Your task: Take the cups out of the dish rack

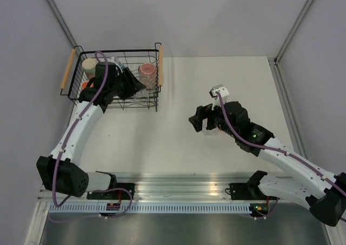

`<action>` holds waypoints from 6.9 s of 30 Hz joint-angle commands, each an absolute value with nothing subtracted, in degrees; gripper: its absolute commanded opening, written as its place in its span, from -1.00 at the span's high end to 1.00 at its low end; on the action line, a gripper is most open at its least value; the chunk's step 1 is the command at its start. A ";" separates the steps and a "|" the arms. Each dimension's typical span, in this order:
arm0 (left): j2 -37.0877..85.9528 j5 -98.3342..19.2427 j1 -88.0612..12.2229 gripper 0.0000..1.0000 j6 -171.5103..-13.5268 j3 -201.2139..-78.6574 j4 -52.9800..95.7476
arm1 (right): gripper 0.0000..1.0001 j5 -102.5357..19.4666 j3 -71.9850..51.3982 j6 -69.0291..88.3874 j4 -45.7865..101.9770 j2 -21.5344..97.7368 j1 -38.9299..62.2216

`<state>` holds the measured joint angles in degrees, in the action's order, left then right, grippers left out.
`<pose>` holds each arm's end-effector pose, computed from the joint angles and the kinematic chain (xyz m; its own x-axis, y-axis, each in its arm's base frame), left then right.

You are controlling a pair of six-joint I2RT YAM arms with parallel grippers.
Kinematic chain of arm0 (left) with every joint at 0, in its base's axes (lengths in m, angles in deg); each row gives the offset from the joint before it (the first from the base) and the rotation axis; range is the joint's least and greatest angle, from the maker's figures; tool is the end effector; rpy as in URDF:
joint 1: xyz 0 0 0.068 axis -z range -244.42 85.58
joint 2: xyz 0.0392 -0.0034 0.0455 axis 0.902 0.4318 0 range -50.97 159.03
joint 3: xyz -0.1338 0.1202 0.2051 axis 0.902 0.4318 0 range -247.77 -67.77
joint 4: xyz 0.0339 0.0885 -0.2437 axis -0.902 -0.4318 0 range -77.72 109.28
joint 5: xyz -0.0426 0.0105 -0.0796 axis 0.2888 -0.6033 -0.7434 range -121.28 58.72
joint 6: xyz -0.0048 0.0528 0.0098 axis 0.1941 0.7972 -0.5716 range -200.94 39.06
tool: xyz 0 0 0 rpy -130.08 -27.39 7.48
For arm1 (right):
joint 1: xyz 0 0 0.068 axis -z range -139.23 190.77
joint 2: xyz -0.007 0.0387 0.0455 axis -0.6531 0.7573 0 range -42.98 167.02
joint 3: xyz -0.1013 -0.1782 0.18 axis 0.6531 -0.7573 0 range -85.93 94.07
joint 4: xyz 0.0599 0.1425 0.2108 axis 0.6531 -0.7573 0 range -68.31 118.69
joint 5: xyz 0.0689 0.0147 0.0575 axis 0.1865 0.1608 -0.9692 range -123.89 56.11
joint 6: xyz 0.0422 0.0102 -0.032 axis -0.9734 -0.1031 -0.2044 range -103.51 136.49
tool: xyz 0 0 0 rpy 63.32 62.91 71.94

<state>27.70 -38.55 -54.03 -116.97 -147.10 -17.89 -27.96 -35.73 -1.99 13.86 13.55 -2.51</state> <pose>0.2946 -0.0586 0.3702 -0.6372 -0.4764 -0.6058 -0.1188 0.8374 -0.5336 0.1674 0.1527 0.3268 -0.4432 0.0158 -0.8963 -0.4968 0.8279 0.2603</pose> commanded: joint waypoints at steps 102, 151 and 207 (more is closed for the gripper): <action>44.38 -18.27 -46.84 -1.00 -103.88 -156.01 -19.66 | 0.99 -22.82 7.32 8.67 -28.61 68.46 -1.59; 82.00 -17.22 -49.21 -1.00 -121.10 -199.43 -29.41 | -0.96 -20.80 -8.14 1.46 -18.33 40.16 -0.10; 89.56 -38.05 -53.34 -0.18 -128.14 -198.90 -28.88 | -0.96 -23.79 -13.06 0.94 -14.64 39.90 -0.45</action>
